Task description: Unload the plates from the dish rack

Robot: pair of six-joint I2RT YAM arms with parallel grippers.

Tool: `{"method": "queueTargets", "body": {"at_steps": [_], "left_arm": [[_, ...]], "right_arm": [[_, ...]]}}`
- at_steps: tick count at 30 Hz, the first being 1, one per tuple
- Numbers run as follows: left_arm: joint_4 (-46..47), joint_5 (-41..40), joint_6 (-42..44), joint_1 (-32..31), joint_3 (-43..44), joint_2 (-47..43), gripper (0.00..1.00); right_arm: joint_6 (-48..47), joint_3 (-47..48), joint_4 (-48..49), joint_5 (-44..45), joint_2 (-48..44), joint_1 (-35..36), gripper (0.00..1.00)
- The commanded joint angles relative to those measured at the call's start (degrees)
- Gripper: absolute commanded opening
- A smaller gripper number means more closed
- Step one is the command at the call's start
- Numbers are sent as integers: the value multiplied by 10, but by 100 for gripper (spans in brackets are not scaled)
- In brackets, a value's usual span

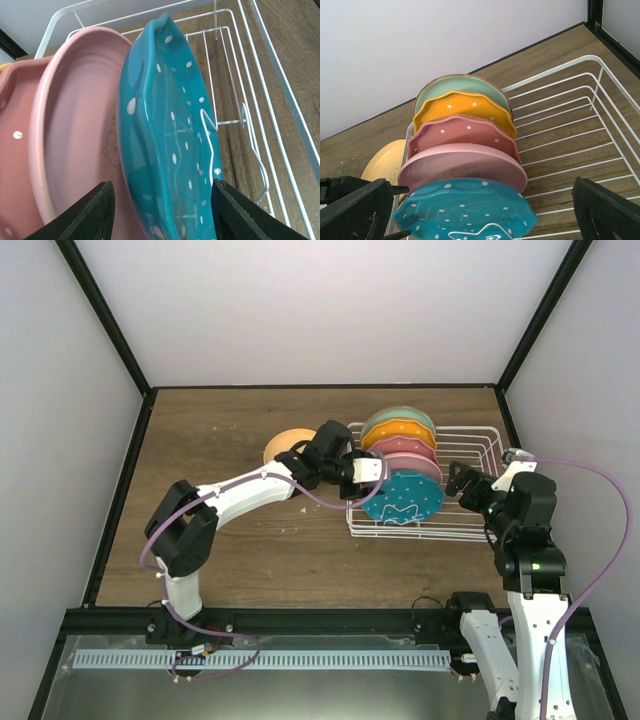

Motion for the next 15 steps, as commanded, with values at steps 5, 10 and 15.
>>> {"method": "queueTargets", "body": {"at_steps": [5, 10, 15], "left_arm": [[-2, -13, -17, -7, 24, 27, 52], [-8, -16, -26, -9, 38, 39, 41], [-11, -17, -28, -11, 42, 43, 29]], "right_arm": [[-12, -6, -4, 10, -3, 5, 100], [-13, -7, -4, 8, -3, 5, 100], [-14, -8, -3, 6, -1, 5, 100]]}}
